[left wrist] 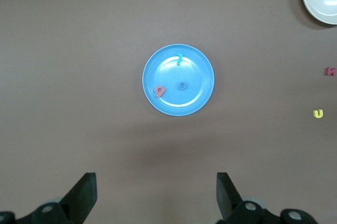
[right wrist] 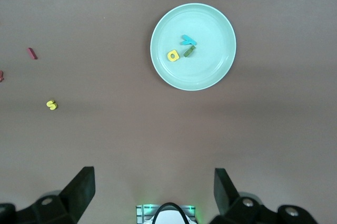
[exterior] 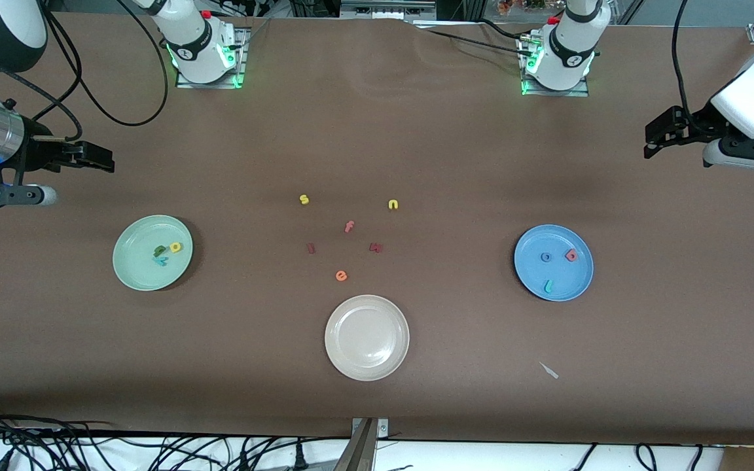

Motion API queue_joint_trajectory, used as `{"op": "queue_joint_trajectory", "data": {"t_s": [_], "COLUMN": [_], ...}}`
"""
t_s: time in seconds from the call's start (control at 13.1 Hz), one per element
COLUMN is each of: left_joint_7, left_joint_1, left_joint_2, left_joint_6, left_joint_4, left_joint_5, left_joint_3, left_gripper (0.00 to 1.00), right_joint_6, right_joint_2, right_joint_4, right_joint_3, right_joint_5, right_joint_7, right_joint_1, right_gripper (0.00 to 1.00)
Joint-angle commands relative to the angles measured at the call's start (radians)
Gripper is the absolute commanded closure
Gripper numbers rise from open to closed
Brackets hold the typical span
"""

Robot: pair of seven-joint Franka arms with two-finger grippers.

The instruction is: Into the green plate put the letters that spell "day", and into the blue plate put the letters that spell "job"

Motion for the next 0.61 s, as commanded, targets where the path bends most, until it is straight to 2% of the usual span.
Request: {"op": "queue_joint_trajectory", "data": {"t_s": [0.0,0.53], "left_joint_7": [0.011,0.009], "left_joint_1": [0.011,0.011], "left_joint_2": [0.013,0.014], "left_joint_6": [-0.023,-0.072], "left_joint_4": [0.033,0.063], "left_joint_5": [-0.009,-0.009], "left_joint_3": [0.003,0.002], "left_gripper": [0.0,0.0], "right_joint_6": [-0.009,-0.006], "right_joint_2": [-0.02,-0.018], "right_joint_4": [0.001,0.006], "right_joint_3": [0.002,0.002], "right_joint_5": [-0.015,-0.015], "right_joint_7": [-0.006,-0.006], "right_joint_1": [-0.001,-0.001], "right_gripper": [0.0,0.0]}}
